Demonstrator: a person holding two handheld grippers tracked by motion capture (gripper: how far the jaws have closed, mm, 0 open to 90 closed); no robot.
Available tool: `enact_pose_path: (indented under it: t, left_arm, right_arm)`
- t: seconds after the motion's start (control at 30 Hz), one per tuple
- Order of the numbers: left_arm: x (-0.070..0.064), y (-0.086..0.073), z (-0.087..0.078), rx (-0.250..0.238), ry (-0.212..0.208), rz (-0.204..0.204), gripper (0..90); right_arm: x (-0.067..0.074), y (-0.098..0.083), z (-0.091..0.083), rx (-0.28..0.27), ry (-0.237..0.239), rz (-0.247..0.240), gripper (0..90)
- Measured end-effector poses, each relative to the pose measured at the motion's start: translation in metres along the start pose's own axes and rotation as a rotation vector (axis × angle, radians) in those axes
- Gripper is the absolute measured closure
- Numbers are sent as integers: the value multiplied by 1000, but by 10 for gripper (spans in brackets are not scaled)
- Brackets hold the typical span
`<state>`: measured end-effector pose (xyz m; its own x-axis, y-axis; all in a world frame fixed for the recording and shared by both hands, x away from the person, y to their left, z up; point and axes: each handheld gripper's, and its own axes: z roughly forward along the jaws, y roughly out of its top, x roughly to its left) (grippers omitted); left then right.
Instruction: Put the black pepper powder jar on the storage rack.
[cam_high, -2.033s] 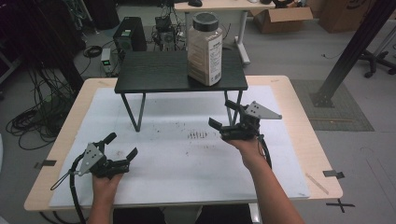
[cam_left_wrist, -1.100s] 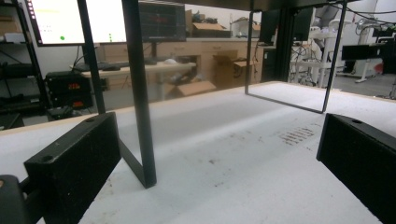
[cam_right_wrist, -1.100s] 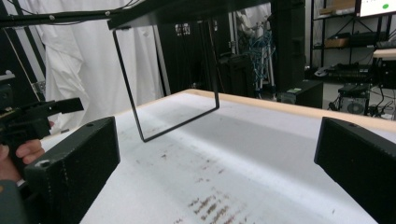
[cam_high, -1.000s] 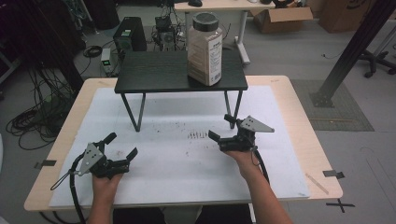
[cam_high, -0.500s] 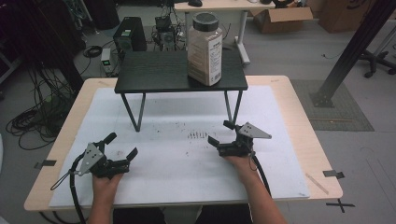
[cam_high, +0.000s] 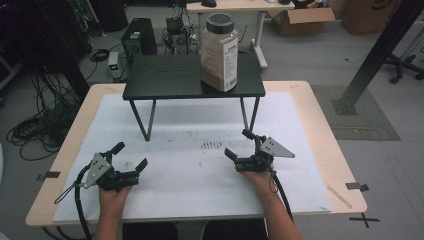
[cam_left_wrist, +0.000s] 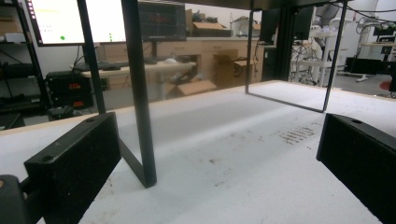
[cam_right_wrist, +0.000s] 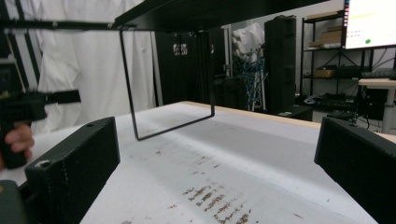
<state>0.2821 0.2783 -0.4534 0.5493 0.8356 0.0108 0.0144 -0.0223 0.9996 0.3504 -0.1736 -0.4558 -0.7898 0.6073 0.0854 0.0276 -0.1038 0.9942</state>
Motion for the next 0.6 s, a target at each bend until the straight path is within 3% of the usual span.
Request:
enact_pose_path:
  t: [0.17,0.6]
  left_arm:
    - [0,0,0,-1,-1,1,3]
    - [0,0,0,-4,0,0,3]
  right_arm:
    - [5,0,2,20,4,-55,0]
    - [7,0,1,17,2,-71,0]
